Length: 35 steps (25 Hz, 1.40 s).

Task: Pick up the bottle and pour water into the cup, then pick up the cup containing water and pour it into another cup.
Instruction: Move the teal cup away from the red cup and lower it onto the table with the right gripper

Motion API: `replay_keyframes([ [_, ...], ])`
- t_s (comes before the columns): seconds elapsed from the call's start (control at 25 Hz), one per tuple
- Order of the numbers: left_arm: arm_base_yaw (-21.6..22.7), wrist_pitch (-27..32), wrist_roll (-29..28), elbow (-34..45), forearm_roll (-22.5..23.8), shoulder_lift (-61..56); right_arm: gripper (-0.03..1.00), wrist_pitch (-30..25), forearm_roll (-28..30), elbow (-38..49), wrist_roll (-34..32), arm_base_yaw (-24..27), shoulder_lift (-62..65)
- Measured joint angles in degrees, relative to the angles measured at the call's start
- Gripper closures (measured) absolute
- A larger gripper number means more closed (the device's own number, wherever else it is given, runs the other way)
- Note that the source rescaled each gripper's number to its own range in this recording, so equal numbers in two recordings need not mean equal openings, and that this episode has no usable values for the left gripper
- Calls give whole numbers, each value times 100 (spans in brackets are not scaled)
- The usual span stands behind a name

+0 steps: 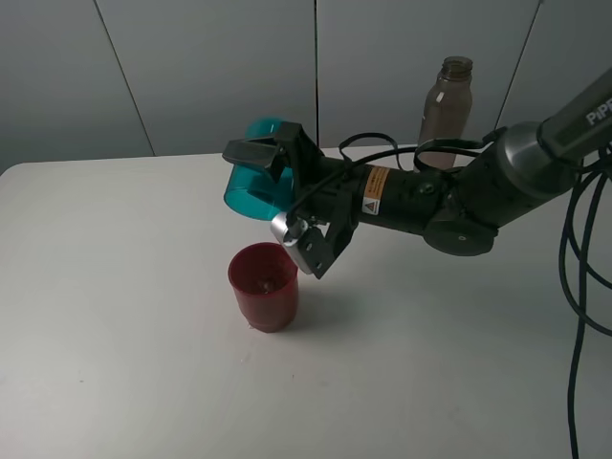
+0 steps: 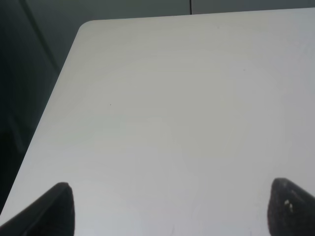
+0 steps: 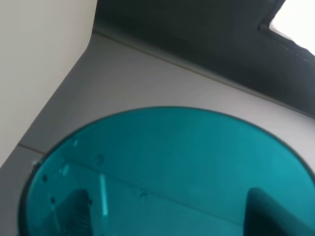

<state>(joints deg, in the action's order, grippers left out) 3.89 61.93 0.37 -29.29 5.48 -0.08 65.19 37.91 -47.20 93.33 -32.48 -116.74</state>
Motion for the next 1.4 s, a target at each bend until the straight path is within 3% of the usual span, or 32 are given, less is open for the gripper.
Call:
replay_keyframes([
  [0.16,0,0,0,0,0,0,92,0,0,0,-629,0,0],
  [0.28,0,0,0,0,0,0,92,0,0,0,-1700,0,0],
  [0.52,0,0,-37,0,0,0,92,-89,-477,0,-5800,42,22],
  [0.68,0,0,-37,0,0,0,92,-314,-1082,0,-7343,300,22],
  [0.84,0,0,-37,0,0,0,92,-850,-1908,-96,-8195,453,25],
  [1.0,0,0,-37,0,0,0,92,-1462,-2359,-336,-8479,464,-43],
  [1.4,0,0,-37,0,0,0,92,-1169,-2360,-1471,-9182,790,-1402],
])
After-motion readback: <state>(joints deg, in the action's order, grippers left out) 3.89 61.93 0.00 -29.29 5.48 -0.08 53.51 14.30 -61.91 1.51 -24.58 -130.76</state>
